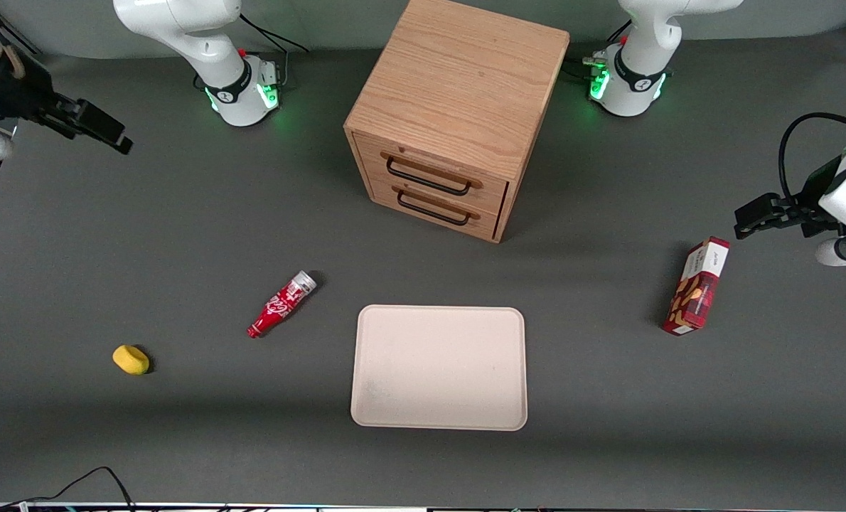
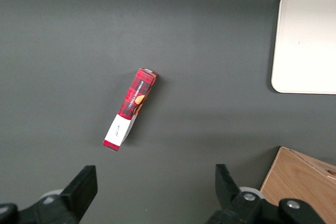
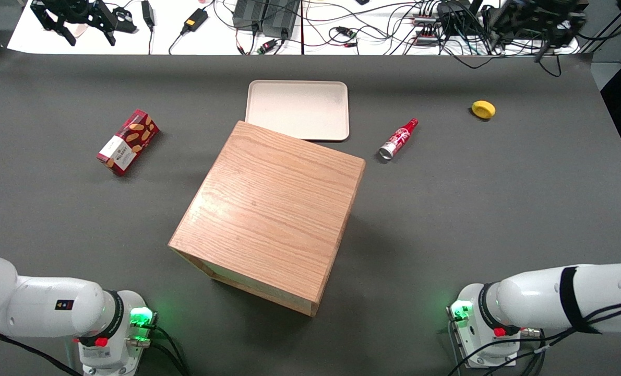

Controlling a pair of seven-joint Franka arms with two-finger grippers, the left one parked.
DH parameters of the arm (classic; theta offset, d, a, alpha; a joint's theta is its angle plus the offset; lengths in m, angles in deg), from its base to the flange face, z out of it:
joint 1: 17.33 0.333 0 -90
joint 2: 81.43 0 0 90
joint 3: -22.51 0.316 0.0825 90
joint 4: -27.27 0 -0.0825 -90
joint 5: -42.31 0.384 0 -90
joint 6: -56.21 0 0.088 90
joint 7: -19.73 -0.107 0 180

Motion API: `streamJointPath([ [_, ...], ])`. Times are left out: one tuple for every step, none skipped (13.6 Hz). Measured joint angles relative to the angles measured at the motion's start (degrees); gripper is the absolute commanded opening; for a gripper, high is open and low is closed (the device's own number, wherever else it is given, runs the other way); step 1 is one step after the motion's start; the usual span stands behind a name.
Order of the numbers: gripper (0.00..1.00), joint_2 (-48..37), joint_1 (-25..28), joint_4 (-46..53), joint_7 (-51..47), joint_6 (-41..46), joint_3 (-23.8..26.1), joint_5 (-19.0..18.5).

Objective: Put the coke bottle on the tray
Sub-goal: 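Move the right gripper out toward the red Coca-Cola bottle, then lower the open right gripper around the bottle's body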

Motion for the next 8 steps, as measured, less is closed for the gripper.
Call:
streamJointPath([
  [1.0, 2.42, 0.16, 1.53, -4.56, -0.27, 1.27, 0.66],
  [1.0, 4.83, 0.27, 2.6, -8.56, -0.74, 2.52, 1.05],
  [1.0, 7.19, 0.36, 3.22, -12.22, -1.73, 3.68, 1.18],
  [1.0, 9.38, 0.46, 3.27, -15.55, -3.19, 4.53, 1.21],
  [1.0, 11.67, 0.54, 3.07, -18.39, -4.57, 5.06, 1.22],
  [1.0, 14.06, 0.57, 2.51, -20.5, -6.45, 5.34, 1.23],
  [1.0, 16.38, 0.57, 1.42, -22.44, -8.98, 5.5, 1.23],
  [1.0, 18.57, 0.57, -0.4, -24.04, -12.17, 5.66, 1.23],
])
